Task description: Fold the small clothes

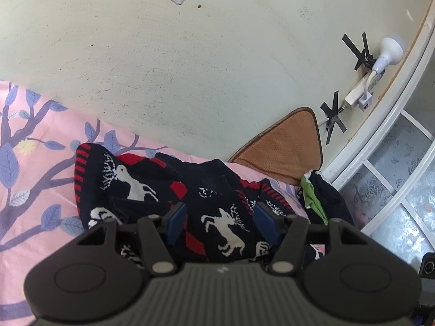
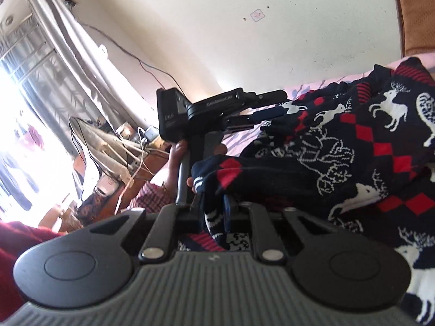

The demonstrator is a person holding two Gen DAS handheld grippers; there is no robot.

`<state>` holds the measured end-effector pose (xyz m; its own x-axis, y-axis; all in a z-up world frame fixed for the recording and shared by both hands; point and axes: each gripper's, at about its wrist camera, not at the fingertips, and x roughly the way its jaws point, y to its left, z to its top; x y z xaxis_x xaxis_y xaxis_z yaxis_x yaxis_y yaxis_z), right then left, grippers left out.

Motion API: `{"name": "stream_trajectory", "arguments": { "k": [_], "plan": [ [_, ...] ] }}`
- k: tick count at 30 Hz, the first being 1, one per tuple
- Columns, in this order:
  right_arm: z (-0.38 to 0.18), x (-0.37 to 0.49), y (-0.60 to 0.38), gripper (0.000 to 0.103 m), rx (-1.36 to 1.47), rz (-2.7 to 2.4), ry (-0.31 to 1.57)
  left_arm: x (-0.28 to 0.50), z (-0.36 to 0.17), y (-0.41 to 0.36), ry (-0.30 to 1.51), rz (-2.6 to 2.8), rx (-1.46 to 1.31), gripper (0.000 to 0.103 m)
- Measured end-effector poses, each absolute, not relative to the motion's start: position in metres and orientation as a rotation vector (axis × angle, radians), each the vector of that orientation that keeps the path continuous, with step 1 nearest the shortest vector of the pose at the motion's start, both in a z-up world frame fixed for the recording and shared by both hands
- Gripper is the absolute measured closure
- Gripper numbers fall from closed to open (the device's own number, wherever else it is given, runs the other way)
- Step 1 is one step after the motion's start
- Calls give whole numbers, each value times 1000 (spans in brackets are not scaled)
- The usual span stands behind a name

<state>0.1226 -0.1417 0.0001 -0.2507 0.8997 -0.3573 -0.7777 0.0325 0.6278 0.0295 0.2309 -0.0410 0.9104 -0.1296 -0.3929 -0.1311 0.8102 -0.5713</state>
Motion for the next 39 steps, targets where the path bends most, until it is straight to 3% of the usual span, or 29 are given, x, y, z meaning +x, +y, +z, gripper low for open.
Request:
{"name": "stream_trajectory", "arguments": {
  "k": [6,16,19,22,23,29,33,37,39],
  "plan": [
    [9,143,-138,86,199,1521,820,30,-41,230,440,3,-624,44],
    [52,215,-130,85,65,1457,527,31,-43,236,448,16,-648,42],
    [28,232,-130,80,-31,1254,499,32,-44,234,457,15,-643,42],
    [-15,249,-125,60,-138,1012,597,33,-44,231,465,16,-626,42],
    [-24,252,-128,58,-139,961,620,33,-43,231,466,16,-621,42],
    [-8,239,-156,58,116,987,584,34,-45,230,473,16,-613,42],
    [-1,212,-120,59,74,1154,606,33,-45,230,473,21,-609,42],
    [-42,195,-78,60,-96,1171,737,35,-48,232,490,25,-611,42],
    [-52,177,-73,66,-207,1141,644,37,-50,232,506,35,-608,41]
  ]
}}
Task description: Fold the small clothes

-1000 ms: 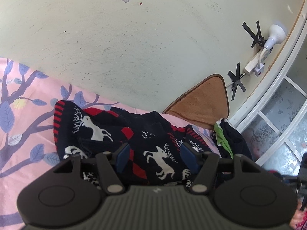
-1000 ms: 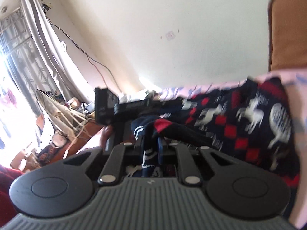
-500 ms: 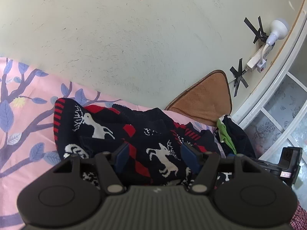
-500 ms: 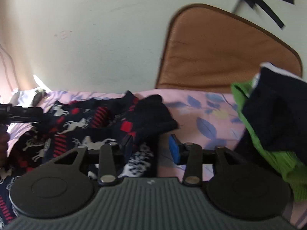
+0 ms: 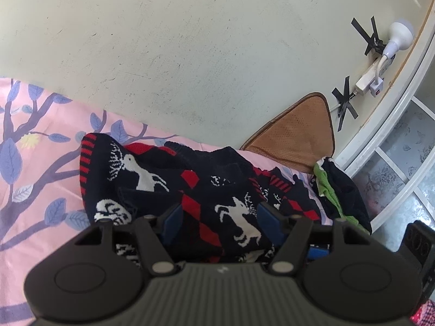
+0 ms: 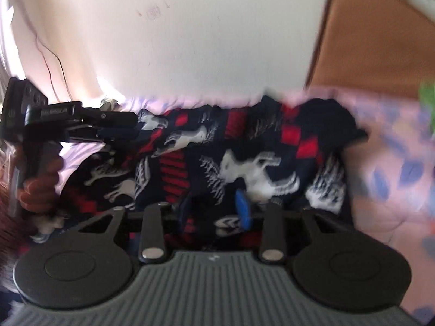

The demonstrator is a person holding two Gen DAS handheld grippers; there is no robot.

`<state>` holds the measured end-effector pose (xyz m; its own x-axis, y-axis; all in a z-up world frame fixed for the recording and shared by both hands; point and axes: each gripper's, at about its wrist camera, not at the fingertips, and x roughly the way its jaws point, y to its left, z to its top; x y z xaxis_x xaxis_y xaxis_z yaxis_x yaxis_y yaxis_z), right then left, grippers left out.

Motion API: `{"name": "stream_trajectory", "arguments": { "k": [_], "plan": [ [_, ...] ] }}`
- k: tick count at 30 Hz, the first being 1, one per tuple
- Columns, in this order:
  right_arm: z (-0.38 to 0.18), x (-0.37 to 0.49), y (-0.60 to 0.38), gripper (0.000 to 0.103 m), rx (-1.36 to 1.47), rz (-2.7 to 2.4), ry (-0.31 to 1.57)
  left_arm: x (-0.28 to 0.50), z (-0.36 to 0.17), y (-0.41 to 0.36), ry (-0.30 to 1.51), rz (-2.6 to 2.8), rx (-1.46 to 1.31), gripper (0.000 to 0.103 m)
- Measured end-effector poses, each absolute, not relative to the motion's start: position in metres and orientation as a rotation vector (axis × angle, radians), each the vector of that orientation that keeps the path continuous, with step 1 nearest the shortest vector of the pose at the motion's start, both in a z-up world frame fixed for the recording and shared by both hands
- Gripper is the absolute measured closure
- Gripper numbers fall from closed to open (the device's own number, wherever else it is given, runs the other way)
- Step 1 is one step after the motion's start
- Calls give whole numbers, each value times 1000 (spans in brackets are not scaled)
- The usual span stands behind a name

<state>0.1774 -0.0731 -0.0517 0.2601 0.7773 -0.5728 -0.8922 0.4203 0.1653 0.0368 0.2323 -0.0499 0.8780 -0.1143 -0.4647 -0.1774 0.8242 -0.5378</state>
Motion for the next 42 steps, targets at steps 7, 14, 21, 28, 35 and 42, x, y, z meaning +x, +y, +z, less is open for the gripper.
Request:
{"name": "stream_trajectory", "arguments": {
  "k": [7,14,21,28,35,42],
  "plan": [
    [-21,145,-91,65,-192,1180,604,38,-54,232,521,89,-603,40],
    [-28,126,-100,64,-128,1177,693,-21,-18,191,471,118,-571,41],
    [-12,85,-162,64,-102,1221,614,-156,13,117,383,75,-492,37],
    [-17,62,-253,64,-21,1147,641,-239,7,77,502,159,-472,37],
    [-43,35,-316,63,3,1055,731,-258,-24,64,651,226,-523,39],
    [-68,29,-325,96,62,1072,799,-253,-36,44,729,173,-553,94]
  ]
}}
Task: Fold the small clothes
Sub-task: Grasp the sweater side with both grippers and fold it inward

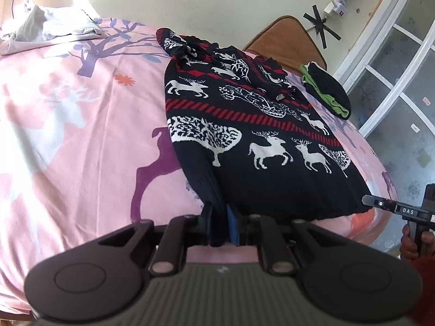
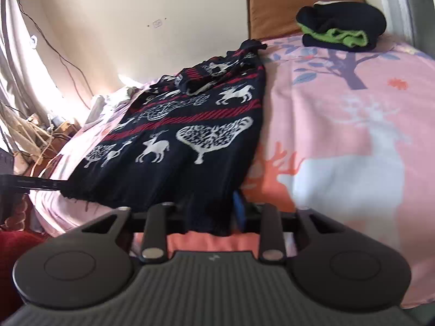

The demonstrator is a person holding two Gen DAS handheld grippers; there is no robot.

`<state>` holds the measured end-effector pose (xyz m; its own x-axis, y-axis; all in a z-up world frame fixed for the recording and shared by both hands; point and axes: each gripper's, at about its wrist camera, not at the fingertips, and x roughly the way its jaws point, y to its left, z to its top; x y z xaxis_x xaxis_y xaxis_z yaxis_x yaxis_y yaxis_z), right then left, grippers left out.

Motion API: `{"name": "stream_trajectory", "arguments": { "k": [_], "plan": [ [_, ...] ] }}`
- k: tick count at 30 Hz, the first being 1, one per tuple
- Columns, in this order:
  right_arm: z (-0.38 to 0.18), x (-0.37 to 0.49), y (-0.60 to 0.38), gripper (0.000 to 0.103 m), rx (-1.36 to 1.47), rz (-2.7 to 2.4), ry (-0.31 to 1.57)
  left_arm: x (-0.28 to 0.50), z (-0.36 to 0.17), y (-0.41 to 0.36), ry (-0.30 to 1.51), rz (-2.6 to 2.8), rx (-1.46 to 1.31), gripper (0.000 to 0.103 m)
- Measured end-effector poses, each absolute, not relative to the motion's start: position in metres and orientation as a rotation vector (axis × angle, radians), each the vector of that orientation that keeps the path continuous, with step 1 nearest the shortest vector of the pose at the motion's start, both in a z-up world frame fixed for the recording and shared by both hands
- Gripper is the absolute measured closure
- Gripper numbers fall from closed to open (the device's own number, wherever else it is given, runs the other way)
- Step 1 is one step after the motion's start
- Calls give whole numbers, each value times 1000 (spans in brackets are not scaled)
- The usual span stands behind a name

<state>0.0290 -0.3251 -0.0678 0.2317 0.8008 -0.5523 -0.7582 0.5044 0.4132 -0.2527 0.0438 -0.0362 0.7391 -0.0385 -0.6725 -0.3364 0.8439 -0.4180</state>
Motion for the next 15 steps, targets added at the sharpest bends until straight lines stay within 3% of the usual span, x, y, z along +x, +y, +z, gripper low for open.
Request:
{"name": "stream_trajectory", "arguments": {
  "k": [8,15],
  "plan": [
    [-33,65,-327,95,281,1095,688,-271,1,103,442,139,-852,95],
    [-2,156,-267,95,327,1040,626,-182,28,167,343,200,-846,96]
  ]
}}
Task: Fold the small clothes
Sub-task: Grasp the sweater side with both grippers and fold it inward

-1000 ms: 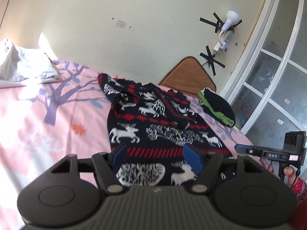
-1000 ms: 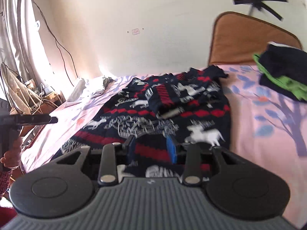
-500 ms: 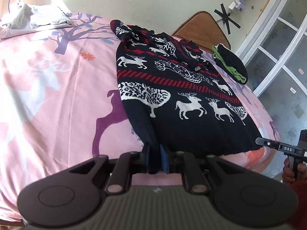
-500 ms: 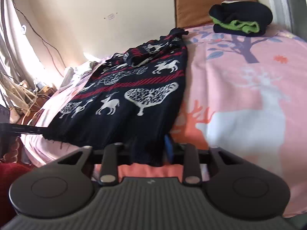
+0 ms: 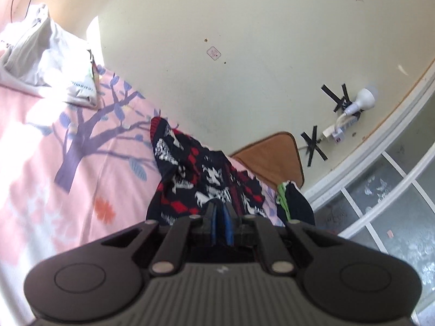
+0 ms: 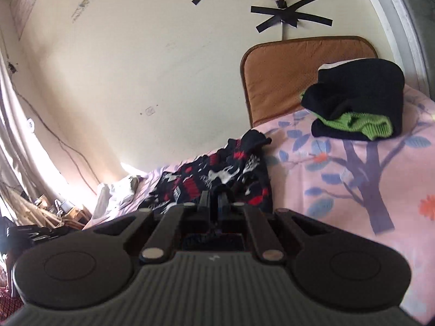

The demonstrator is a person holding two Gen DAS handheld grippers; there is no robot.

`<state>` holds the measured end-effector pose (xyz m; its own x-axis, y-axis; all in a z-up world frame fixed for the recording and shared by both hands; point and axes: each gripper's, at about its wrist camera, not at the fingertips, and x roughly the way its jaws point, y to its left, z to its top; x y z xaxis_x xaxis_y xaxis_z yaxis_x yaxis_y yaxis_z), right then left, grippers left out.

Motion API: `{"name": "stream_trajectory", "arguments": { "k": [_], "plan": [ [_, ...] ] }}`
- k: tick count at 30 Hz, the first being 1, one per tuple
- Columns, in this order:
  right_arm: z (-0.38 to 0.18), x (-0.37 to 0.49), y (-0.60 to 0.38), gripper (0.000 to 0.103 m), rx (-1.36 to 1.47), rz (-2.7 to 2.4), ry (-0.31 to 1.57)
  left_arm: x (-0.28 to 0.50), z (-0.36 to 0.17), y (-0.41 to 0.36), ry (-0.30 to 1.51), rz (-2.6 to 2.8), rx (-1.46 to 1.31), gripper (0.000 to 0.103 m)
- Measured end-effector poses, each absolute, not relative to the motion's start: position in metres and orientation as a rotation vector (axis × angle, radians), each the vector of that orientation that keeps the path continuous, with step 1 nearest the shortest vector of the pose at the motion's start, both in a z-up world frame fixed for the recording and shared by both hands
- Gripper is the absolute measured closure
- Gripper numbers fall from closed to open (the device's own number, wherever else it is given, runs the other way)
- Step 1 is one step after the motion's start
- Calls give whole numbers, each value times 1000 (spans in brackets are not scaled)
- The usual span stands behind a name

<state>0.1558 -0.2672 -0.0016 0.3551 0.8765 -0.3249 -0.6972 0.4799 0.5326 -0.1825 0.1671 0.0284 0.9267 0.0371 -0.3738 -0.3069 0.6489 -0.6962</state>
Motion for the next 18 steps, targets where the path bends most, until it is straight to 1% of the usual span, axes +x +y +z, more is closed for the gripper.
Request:
{"name": "stream_trajectory", "arguments": {
  "k": [2,3,4,5,6,7,9,10,15,17,18],
  "plan": [
    [-6,191,-237,94,345,974,646,-148,22,187,329,277,-864,92],
    [-10,204,-225,91,341,944,642,-135,17,194,340,308,-850,88],
    [-15,213,-212,85,317,899,632,-126,13,197,364,348,-833,82],
    [-21,219,-205,75,288,853,643,-122,9,197,390,380,-830,79],
    [-26,221,-205,74,277,831,672,-125,5,195,393,364,-828,68],
    [-29,218,-210,74,291,859,689,-129,2,192,387,332,-811,53],
    [-35,205,-226,60,304,912,687,-139,-4,184,408,340,-743,42],
    [-39,196,-234,51,287,910,681,-143,-8,181,433,356,-714,42],
    [-55,168,-252,51,209,913,689,-140,-24,170,525,315,-696,42],
    [-59,163,-251,52,192,917,707,-130,-29,164,568,336,-650,48],
    [-62,161,-247,53,166,919,707,-122,-32,161,622,384,-604,63]
  ]
}}
